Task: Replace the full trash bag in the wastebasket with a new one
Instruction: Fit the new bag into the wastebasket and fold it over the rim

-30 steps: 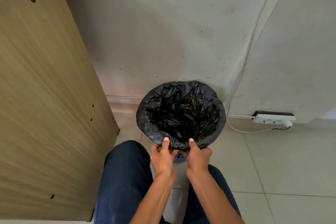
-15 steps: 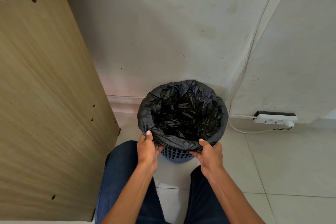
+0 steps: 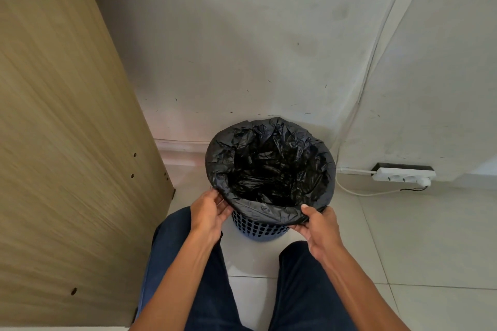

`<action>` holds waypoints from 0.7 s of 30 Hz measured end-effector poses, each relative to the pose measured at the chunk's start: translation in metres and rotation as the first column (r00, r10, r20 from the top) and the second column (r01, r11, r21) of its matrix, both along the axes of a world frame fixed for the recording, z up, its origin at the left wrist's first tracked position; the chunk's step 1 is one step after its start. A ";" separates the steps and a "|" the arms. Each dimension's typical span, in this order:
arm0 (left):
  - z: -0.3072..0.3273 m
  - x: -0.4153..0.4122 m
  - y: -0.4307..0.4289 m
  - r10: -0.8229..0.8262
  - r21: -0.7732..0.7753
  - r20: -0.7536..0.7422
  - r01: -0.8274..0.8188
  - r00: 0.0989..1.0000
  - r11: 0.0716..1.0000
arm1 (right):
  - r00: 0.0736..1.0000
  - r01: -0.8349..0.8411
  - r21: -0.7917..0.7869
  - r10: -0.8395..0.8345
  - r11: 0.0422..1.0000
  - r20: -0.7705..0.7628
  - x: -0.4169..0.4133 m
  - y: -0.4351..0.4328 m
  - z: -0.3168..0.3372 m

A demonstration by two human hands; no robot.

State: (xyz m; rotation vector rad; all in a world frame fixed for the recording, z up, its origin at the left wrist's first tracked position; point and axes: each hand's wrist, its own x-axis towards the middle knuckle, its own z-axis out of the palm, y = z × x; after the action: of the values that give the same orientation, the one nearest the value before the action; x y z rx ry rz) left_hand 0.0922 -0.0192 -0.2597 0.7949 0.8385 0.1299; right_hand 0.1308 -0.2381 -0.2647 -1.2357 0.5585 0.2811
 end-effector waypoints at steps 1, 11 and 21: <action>0.002 0.000 0.003 -0.010 0.000 0.004 0.010 1.000 1.000 | 1.000 0.001 0.004 -0.001 1.000 0.001 0.000 0.000 0.000; 0.008 0.014 0.015 -0.112 0.103 -0.027 0.114 0.993 0.988 | 0.998 -0.052 -0.011 0.052 0.999 0.018 0.004 0.000 0.010; 0.011 0.014 0.009 -0.078 0.057 0.015 0.077 0.997 0.995 | 0.998 -0.062 -0.018 0.062 0.998 0.017 0.019 -0.007 0.011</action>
State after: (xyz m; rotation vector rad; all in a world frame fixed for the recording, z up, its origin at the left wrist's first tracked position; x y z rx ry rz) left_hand 0.1061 -0.0101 -0.2488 0.8769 0.7897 0.0918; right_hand 0.1502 -0.2450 -0.2540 -1.2725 0.5084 0.3178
